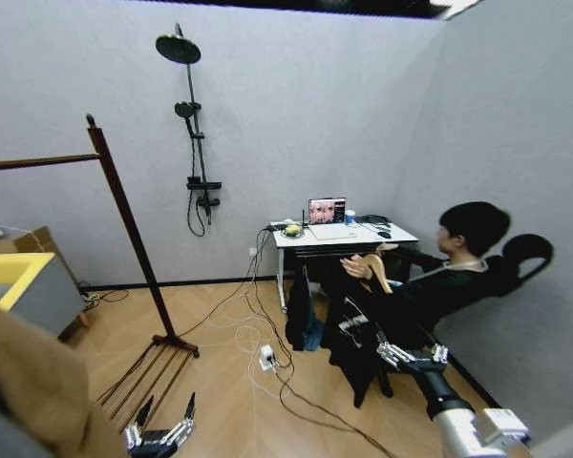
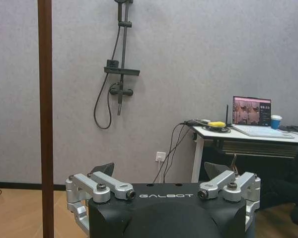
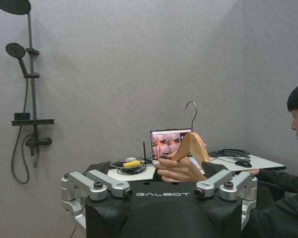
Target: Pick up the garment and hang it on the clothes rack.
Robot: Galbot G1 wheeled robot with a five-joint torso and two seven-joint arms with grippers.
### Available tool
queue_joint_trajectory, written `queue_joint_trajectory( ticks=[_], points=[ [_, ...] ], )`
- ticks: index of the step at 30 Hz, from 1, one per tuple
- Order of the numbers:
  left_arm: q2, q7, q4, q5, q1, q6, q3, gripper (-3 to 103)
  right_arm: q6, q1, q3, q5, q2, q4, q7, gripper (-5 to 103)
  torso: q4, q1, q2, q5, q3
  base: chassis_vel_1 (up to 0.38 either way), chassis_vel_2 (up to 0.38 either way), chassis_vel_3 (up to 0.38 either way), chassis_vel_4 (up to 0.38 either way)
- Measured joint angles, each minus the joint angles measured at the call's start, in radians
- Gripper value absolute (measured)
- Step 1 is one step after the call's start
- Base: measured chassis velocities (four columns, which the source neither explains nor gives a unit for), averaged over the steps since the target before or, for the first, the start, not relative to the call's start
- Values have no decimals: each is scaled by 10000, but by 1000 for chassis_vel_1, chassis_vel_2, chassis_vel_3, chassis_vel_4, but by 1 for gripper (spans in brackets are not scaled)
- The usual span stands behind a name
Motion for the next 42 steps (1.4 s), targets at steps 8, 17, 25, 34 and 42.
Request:
queue_joint_trajectory(
  ticks=[8, 17, 25, 34, 42],
  points=[
    [1, -1, 0, 0, -2, 0, 0, 100, -1056, 73, 1206, 137, -140, 127, 538, 100, -6, 9, -3, -8, 1, -225, 227, 246, -178],
    [1, 0, 0, 0, 2, 0, -2, 100, -1493, 1345, 3067, 1191, -1528, -1754, -1021, 100, -7, -16, 10, -4, -5, 33, -28, -31, 23],
    [0, 0, 0, -1, 0, 0, 0, 100, -1076, 2346, 2768, 1401, -2143, -2972, -2034, 100, -6, -2, 2, -4, -1, 11, -18, -12, 15],
    [1, 0, 0, 0, 0, 0, -1, 100, -862, 3065, 1803, 1264, -2343, -4083, -2928, 100, -8, -2, 2, -5, -1, 0, 0, 0, 0],
    [0, 0, 0, 0, -1, 0, -1, 100, -620, 3916, 1201, 1003, -2668, -5157, -3192, 95, -8, -2, 2, -6, -1, 0, 0, 0, 0]
  ],
)
